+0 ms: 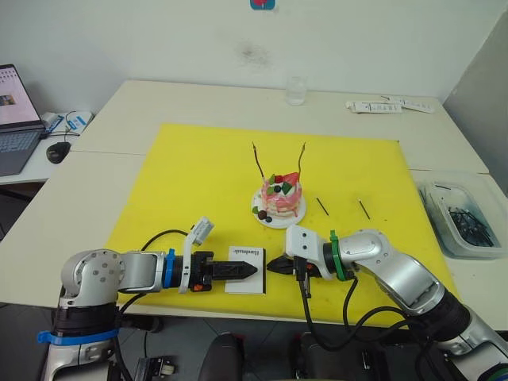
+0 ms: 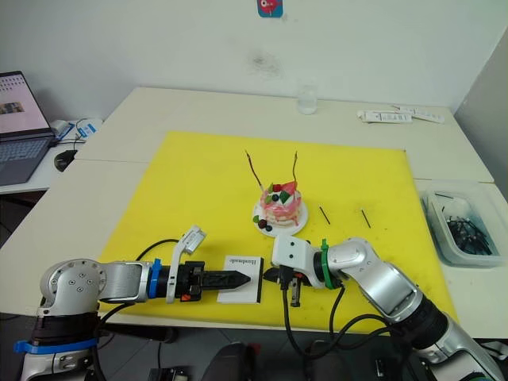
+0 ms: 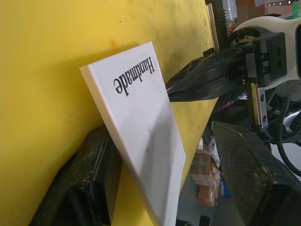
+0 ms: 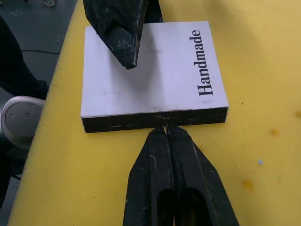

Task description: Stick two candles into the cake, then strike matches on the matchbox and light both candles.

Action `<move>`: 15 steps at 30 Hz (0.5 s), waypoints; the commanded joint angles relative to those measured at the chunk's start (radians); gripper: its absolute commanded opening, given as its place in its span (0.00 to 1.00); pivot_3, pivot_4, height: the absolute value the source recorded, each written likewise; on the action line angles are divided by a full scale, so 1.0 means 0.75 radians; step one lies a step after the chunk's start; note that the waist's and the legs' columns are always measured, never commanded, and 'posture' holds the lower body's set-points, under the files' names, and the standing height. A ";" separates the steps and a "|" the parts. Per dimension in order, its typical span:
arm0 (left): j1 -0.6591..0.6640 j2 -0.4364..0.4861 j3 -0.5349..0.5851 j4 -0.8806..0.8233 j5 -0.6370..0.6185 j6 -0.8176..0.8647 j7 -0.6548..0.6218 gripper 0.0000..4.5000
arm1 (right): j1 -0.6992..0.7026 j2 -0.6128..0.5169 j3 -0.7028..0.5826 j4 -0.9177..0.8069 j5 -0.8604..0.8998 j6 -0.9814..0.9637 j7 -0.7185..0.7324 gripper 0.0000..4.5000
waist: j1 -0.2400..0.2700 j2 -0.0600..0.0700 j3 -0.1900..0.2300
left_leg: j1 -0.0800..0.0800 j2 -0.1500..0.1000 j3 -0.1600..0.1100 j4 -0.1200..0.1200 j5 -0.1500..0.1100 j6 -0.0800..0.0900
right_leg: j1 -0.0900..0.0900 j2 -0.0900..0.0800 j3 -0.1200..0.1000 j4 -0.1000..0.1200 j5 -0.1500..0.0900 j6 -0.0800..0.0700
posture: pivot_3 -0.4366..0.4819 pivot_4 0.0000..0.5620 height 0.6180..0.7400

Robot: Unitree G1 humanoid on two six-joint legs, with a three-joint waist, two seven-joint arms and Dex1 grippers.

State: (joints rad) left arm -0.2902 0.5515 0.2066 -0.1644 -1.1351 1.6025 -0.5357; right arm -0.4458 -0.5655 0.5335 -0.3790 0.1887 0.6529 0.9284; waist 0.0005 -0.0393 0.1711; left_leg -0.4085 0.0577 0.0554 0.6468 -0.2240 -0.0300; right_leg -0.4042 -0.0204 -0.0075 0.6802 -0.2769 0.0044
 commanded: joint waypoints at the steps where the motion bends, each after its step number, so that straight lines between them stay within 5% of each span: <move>1: 0.028 -0.020 -0.027 -0.026 0.017 0.006 0.011 0.74 | 0.003 0.012 -0.021 -0.058 0.023 0.016 0.007 0.01 | 0.000 0.000 0.000 | 0.000 0.000 0.000 0.000 0.000 0.000 | 0.000 0.000 0.000 0.000 0.000 0.000 | 0.48 0.27 1.00; 15: 0.030 -0.029 -0.036 -0.016 0.066 0.010 0.021 0.74 | -0.007 0.017 0.018 -0.029 -0.004 0.031 0.030 0.01 | 0.000 0.000 0.000 | 0.000 0.001 -0.001 0.000 0.000 0.000 | 0.000 0.000 0.000 -0.001 0.000 0.000 | 0.48 0.27 1.00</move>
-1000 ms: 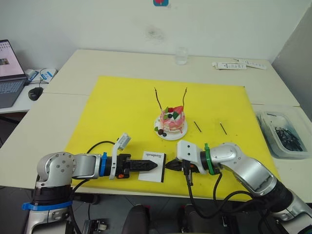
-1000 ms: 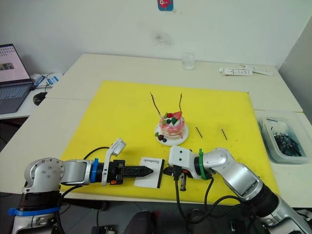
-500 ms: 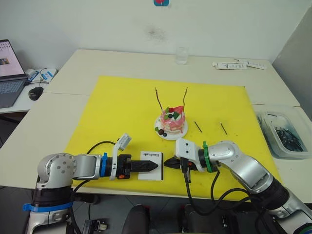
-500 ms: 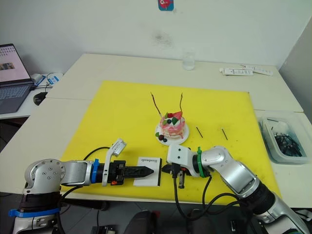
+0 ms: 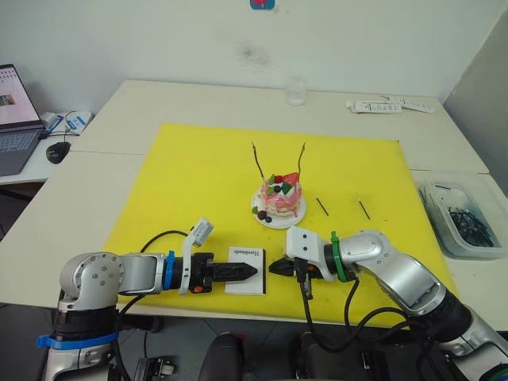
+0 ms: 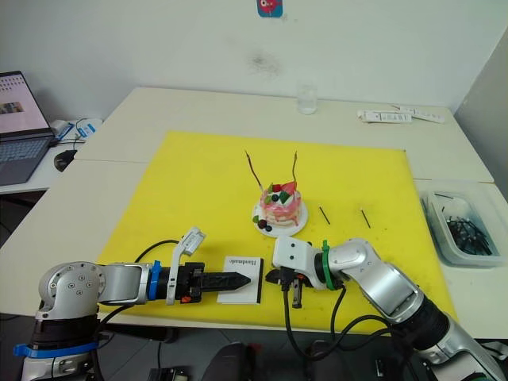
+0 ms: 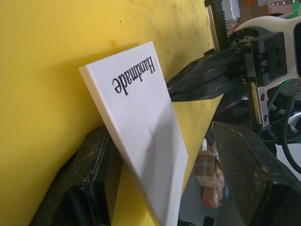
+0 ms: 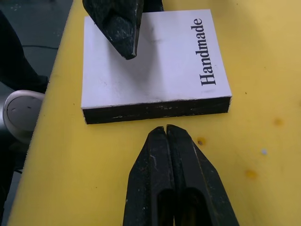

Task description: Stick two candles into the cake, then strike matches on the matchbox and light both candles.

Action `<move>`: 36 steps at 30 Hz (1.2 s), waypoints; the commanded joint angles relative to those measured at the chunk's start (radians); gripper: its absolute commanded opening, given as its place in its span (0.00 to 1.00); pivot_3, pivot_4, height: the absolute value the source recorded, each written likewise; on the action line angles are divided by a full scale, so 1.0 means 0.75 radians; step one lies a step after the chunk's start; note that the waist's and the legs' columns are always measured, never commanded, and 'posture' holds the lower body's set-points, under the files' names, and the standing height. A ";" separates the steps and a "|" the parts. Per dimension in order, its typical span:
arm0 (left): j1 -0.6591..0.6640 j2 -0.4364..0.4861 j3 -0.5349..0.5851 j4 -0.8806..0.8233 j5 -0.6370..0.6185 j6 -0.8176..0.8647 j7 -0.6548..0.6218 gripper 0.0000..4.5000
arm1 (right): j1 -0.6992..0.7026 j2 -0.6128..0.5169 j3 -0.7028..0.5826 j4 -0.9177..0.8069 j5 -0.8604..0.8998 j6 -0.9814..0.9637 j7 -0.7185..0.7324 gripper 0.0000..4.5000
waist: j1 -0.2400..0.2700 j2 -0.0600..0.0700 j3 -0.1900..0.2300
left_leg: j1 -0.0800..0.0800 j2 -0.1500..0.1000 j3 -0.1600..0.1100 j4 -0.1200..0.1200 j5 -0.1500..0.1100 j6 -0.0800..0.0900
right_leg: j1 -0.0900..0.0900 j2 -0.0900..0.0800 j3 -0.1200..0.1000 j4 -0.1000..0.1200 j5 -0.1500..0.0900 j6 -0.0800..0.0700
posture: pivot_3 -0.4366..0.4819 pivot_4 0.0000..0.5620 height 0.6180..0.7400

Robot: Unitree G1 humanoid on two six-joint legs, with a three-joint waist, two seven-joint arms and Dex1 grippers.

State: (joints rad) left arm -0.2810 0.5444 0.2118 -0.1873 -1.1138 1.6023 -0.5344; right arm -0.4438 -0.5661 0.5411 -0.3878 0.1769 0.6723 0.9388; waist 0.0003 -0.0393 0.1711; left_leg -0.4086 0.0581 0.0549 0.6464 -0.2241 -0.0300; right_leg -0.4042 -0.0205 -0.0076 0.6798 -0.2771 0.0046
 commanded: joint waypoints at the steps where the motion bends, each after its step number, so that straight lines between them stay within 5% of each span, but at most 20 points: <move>1: 0.017 -0.020 -0.045 0.016 0.040 0.011 0.019 0.74 | -0.010 0.023 0.007 -0.011 0.019 0.014 0.020 0.01 | 0.000 0.000 0.000 | 0.000 0.000 0.000 0.000 0.000 0.000 | 0.000 0.000 0.000 0.000 0.000 0.000 | 0.48 0.27 1.00; 15: 0.038 -0.009 -0.072 -0.017 0.063 -0.002 0.019 0.74 | -0.012 0.056 -0.006 0.006 0.018 0.029 0.030 0.01 | 0.000 0.000 0.000 | 0.000 0.000 0.000 0.000 0.000 0.000 | 0.000 0.000 0.000 0.000 0.000 0.000 | 0.48 0.27 1.00; 18: 0.047 -0.011 -0.101 -0.030 0.095 -0.028 0.030 0.61 | -0.009 0.057 -0.007 0.002 0.020 0.034 0.028 0.00 | 0.000 0.000 0.000 | 0.000 0.000 0.000 0.000 0.000 0.000 | 0.000 -0.001 0.000 0.000 0.000 0.000 | 0.48 0.27 1.00; 27: 0.048 0.006 -0.161 -0.011 0.188 -0.105 0.013 0.03 | -0.006 0.067 -0.017 0.009 0.019 0.043 0.014 0.00 | 0.001 0.000 0.000 | 0.000 -0.001 0.001 0.000 0.000 0.000 | 0.000 -0.002 0.000 -0.001 0.000 0.000 | 0.48 0.27 1.00; 36: 0.046 0.026 -0.170 -0.003 0.198 -0.134 -0.008 0.01 | 0.010 0.058 -0.027 0.015 0.010 0.036 -0.005 0.00 | 0.002 0.001 0.000 | 0.000 0.000 -0.001 0.000 0.000 0.000 | 0.001 -0.002 0.000 -0.001 0.000 0.000 | 0.48 0.27 1.00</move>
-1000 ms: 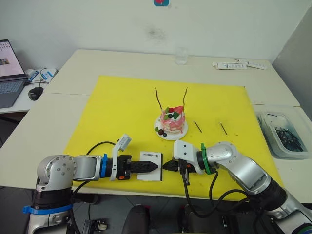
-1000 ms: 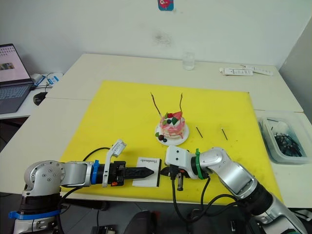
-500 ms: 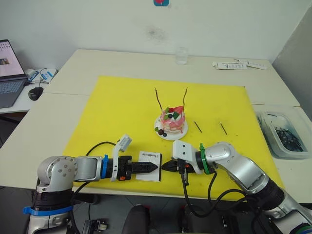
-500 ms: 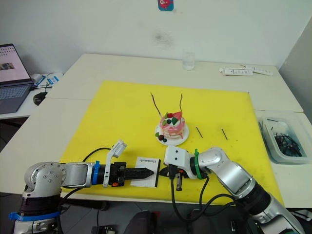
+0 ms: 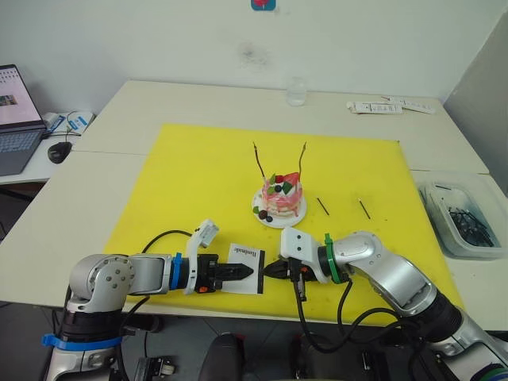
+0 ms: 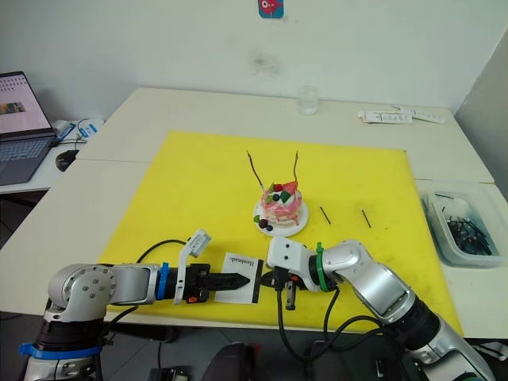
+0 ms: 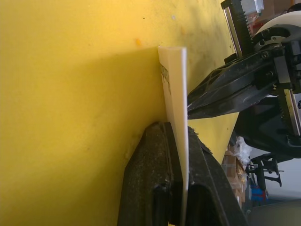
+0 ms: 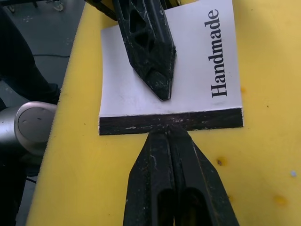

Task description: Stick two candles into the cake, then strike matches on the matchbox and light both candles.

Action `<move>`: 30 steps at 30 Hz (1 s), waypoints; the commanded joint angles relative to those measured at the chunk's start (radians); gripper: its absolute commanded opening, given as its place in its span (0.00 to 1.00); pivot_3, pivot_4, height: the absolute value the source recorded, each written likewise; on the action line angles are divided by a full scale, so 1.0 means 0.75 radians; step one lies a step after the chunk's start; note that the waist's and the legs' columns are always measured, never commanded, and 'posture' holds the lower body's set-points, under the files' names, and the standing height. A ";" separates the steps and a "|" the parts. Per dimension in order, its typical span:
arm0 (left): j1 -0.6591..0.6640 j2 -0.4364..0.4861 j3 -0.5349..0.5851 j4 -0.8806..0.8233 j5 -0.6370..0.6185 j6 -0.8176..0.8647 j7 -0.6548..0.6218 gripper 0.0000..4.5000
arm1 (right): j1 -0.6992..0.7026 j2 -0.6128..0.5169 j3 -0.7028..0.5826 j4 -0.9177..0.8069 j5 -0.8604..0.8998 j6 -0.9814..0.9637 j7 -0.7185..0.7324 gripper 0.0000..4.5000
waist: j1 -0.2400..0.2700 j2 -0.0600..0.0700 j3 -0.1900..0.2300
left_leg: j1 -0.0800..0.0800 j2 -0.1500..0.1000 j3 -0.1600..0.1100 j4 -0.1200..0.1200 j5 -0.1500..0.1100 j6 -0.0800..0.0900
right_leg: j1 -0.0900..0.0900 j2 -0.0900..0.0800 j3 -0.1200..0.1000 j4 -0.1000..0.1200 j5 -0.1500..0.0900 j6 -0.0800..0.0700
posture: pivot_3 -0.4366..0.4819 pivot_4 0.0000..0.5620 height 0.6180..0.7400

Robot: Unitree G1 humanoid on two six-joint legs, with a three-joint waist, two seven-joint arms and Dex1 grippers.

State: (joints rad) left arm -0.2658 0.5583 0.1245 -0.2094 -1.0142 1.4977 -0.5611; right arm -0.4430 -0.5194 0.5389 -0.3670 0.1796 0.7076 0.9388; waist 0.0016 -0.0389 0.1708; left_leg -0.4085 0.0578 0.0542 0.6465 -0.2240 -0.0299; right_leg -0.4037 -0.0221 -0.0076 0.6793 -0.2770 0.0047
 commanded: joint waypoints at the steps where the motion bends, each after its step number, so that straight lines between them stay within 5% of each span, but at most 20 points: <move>1: 0.026 0.009 -0.056 0.027 0.063 0.010 0.026 0.01 | 0.011 -0.010 -0.018 -0.014 -0.001 -0.015 -0.006 0.00 | 0.000 0.000 0.000 | 0.000 0.000 0.000 0.000 0.000 0.000 | 0.000 0.000 0.000 0.000 0.000 0.000 | 0.48 0.27 1.00; 6: 0.034 0.003 -0.049 0.037 0.068 0.016 0.043 0.01 | 0.015 -0.018 -0.002 -0.015 -0.014 -0.014 -0.010 0.00 | 0.000 0.000 0.000 | 0.000 0.000 0.000 0.000 0.000 0.000 | 0.000 0.000 0.000 0.000 0.000 0.000 | 0.48 0.27 1.00; 12: 0.028 0.012 -0.043 0.054 0.077 0.023 0.050 0.37 | 0.011 -0.014 0.013 -0.004 -0.020 -0.016 -0.010 0.00 | -0.001 0.000 0.000 | 0.000 0.001 0.000 0.000 0.000 0.000 | 0.000 0.000 0.000 0.000 0.000 0.000 | 0.48 0.27 1.00; 30: 0.019 0.014 -0.025 0.079 0.065 0.051 0.036 0.37 | -0.041 0.037 0.036 0.064 -0.022 -0.034 0.018 0.00 | -0.003 0.000 -0.001 | 0.003 0.004 -0.001 -0.002 0.000 0.000 | 0.000 0.002 0.000 0.001 0.000 0.000 | 0.48 0.27 1.00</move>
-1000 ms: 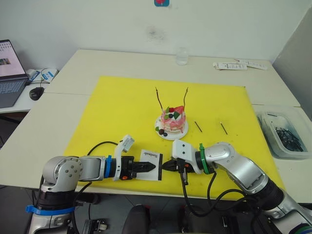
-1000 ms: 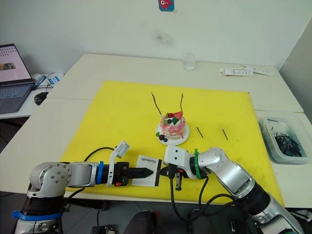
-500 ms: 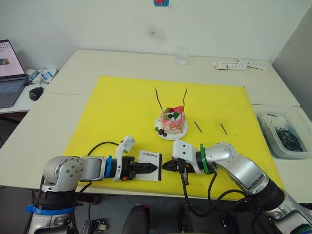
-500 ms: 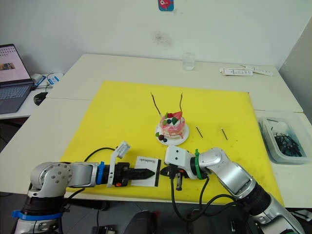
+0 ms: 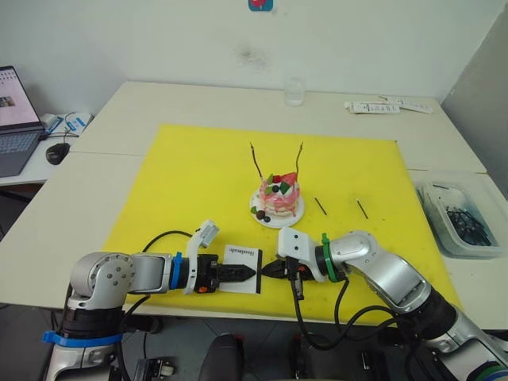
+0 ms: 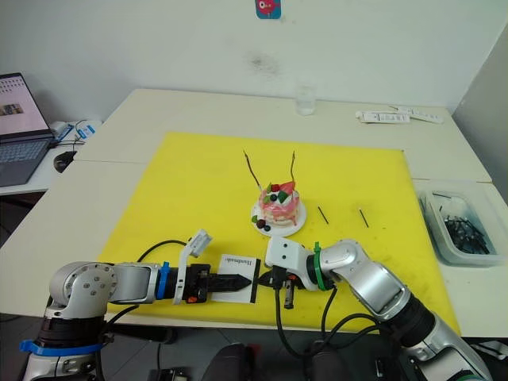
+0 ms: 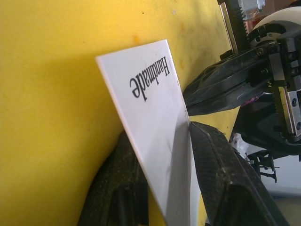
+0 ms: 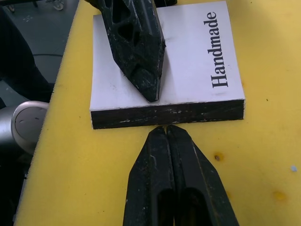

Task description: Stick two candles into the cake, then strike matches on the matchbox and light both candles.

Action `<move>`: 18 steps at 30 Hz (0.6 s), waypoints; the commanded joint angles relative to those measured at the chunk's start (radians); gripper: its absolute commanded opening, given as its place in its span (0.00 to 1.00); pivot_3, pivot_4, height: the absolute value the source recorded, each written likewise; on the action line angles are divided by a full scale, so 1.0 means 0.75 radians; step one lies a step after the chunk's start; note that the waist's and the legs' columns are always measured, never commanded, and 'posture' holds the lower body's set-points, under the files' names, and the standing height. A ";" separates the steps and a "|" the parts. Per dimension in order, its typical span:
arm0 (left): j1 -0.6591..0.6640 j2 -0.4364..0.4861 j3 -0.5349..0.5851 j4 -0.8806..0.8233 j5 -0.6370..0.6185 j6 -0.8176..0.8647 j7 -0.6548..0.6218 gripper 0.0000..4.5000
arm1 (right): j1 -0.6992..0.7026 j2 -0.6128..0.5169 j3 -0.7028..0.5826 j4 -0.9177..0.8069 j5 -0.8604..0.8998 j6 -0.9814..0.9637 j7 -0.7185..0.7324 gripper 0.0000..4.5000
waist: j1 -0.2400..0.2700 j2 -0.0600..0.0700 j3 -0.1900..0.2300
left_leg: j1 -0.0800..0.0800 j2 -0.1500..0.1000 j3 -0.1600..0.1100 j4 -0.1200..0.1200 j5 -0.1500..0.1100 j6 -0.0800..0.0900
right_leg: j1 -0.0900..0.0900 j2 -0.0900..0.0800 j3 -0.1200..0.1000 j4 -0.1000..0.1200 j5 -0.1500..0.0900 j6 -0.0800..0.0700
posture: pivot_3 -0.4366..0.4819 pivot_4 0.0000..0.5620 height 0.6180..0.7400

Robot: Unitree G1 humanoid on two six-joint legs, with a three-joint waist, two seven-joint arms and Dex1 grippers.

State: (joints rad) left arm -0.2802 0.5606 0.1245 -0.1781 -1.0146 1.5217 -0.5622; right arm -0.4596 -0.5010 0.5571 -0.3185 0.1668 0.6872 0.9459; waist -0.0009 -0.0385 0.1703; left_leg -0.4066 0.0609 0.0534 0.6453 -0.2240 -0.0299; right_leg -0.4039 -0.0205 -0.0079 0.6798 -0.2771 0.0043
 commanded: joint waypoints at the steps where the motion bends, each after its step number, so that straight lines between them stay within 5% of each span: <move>1: 0.039 0.012 -0.024 0.036 0.064 0.020 0.037 0.37 | -0.018 0.014 0.011 -0.003 -0.003 -0.006 0.009 0.00 | 0.000 0.000 0.000 | 0.000 0.000 0.000 0.000 0.000 0.000 | 0.000 0.000 0.000 0.000 0.000 0.000 | 0.48 0.27 1.00; 18: 0.048 0.015 -0.034 0.014 0.061 0.020 0.027 0.37 | -0.017 0.037 -0.002 -0.014 0.008 0.009 0.001 0.00 | -0.002 0.000 0.000 | 0.001 0.001 0.000 -0.001 0.000 0.000 | 0.000 0.000 0.000 0.000 -0.001 -0.002 | 0.48 0.27 1.00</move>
State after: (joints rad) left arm -0.2680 0.5626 0.1285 -0.1952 -1.0147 1.5200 -0.5657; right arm -0.4596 -0.4837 0.5564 -0.3183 0.1681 0.6967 0.9452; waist -0.0022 -0.0384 0.1702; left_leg -0.4060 0.0617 0.0536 0.6444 -0.2241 -0.0299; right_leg -0.4040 -0.0204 -0.0080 0.6797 -0.2778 0.0030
